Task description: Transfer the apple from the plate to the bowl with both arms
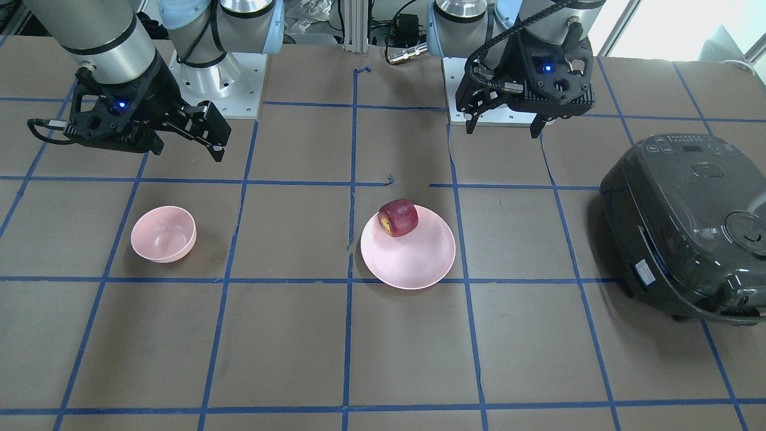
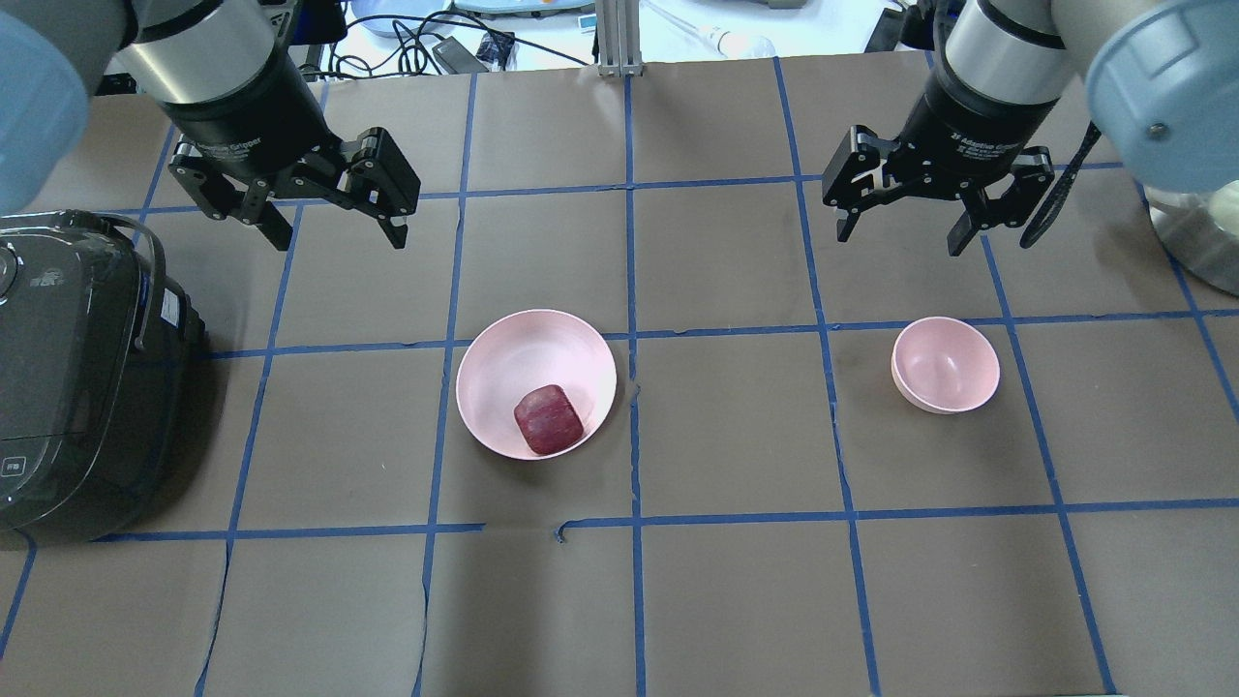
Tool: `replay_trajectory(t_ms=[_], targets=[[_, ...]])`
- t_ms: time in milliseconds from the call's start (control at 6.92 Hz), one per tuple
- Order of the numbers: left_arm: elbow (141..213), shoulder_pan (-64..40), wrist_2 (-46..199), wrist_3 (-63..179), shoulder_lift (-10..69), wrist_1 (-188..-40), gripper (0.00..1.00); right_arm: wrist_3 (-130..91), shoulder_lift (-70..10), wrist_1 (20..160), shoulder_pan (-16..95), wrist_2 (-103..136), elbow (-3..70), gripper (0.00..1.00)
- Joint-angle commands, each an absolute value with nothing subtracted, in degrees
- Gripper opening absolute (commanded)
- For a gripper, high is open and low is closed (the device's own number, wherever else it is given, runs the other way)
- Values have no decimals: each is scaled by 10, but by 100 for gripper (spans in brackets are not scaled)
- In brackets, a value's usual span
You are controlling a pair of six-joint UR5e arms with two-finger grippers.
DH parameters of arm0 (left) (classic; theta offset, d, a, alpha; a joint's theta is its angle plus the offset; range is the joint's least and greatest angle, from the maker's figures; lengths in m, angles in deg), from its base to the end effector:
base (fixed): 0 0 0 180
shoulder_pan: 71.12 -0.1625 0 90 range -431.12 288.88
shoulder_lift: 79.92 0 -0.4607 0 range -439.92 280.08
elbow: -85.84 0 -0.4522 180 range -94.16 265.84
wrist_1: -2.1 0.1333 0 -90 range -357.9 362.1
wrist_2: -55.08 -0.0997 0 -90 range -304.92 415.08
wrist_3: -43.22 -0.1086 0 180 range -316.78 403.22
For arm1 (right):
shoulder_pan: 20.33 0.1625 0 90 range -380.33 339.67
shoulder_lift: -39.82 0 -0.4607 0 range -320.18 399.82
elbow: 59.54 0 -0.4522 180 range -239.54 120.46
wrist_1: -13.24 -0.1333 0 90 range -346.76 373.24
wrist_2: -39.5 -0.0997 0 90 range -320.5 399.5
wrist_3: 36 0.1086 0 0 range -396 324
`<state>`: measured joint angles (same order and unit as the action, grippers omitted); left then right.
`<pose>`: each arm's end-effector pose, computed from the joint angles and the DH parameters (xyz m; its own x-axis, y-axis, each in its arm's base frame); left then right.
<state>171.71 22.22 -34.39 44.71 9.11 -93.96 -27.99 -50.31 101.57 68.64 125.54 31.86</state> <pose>-0.1656 -0.5317 0.5531 -0.9994 0.0321 0.0088 0.0323 0.9993 0.0170 0.1310 -0.5475 0.4999 -0.9852 0.1604 -0.0611 0.1568 0.9858 0.0604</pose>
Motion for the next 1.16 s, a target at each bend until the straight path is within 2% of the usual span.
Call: replay_trajectory(t_ms=[0, 289, 433, 722, 867, 1011], targets=[[1717, 223, -344, 447, 91, -940, 100, -280, -506, 1014, 686, 1259, 318, 100], [1727, 226, -339, 474, 99, -938, 100, -270, -499, 1034, 680, 1283, 317, 100], [1754, 234, -336, 557, 104, -912, 100, -281, -490, 1045, 641, 1291, 324, 100], [1830, 291, -340, 708, 116, -815, 100, -305, -461, 1047, 524, 1291, 355, 100], [1870, 324, -340, 792, 130, -752, 100, -368, -444, 1055, 497, 1285, 369, 100], [1916, 341, -337, 847, 140, -700, 100, -371, -421, 1121, 489, 1289, 396, 100]])
